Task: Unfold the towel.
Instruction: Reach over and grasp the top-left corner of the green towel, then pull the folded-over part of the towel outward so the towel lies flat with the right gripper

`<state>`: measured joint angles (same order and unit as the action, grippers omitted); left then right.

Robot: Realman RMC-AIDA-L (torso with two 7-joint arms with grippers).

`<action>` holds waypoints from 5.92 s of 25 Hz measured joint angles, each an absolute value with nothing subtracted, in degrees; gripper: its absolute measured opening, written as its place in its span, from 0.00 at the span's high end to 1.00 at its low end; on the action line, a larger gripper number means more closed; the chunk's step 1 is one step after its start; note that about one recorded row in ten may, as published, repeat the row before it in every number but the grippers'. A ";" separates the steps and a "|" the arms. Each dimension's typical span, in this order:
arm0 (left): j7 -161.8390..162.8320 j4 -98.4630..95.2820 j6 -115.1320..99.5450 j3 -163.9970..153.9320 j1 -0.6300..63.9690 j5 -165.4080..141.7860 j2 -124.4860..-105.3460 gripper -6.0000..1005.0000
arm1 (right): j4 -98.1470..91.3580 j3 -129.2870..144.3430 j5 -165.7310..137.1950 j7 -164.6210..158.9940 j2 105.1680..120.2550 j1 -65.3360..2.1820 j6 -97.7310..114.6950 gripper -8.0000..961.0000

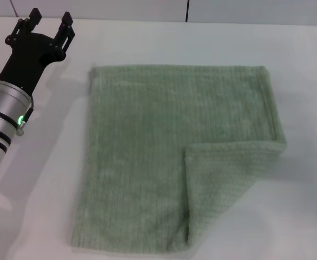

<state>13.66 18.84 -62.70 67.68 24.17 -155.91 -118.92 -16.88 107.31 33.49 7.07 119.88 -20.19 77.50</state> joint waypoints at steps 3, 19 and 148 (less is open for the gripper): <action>13.56 18.80 -62.67 67.67 24.23 -155.92 -118.89 0.33 | -16.88 107.09 33.49 6.94 119.72 -20.52 77.52 0.16; 15.67 19.11 -54.10 63.70 27.66 -156.01 -118.47 0.29 | -16.97 106.66 33.49 7.14 119.61 -21.00 77.68 0.16; 19.42 28.92 -9.17 67.68 35.17 -165.41 -118.03 1.00 | -52.37 75.89 -72.45 -91.08 113.10 -18.07 67.60 0.16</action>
